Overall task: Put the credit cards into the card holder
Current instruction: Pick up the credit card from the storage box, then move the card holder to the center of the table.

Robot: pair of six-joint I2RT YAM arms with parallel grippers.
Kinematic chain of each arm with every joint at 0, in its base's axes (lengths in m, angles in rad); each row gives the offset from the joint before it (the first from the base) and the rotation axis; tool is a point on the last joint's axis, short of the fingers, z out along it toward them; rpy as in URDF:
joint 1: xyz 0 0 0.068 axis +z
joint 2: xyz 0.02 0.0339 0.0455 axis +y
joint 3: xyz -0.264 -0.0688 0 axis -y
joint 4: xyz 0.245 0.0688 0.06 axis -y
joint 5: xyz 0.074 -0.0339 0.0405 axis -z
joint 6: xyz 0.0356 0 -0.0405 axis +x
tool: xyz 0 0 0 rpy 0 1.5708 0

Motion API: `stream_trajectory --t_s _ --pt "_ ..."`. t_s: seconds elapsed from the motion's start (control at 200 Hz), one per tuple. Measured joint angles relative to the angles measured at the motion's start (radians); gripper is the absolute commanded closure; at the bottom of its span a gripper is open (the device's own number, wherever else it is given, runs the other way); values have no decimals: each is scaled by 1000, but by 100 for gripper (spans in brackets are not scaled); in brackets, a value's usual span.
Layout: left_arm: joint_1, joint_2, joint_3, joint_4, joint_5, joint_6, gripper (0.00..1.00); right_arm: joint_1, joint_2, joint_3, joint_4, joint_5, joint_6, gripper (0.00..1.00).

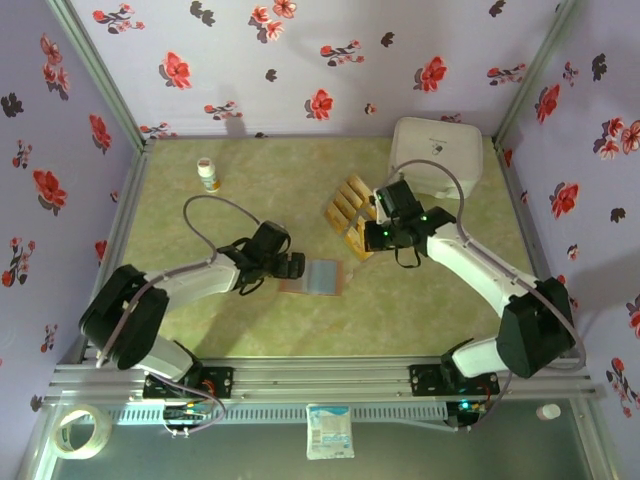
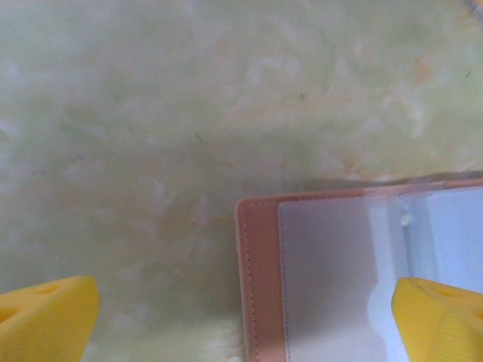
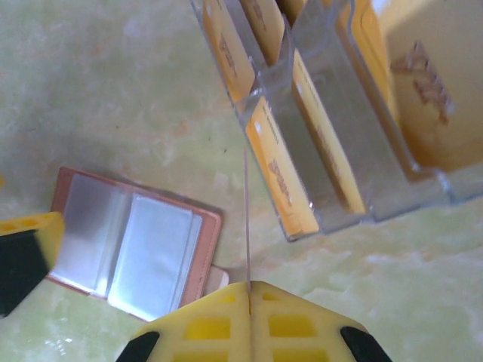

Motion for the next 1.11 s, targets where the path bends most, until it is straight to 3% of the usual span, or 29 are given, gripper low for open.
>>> stream_trajectory --t_s 0.34,0.82,1.105 --pt "-61 65 4 31 29 -63 0 -10 -140 -55 28 -63 59 100" --pt "-167 80 9 61 19 -135 0 -13 -179 -81 19 -64 64 100" --pt "-179 12 9 21 -13 -150 0 -15 -180 -109 57 -118 113 100"
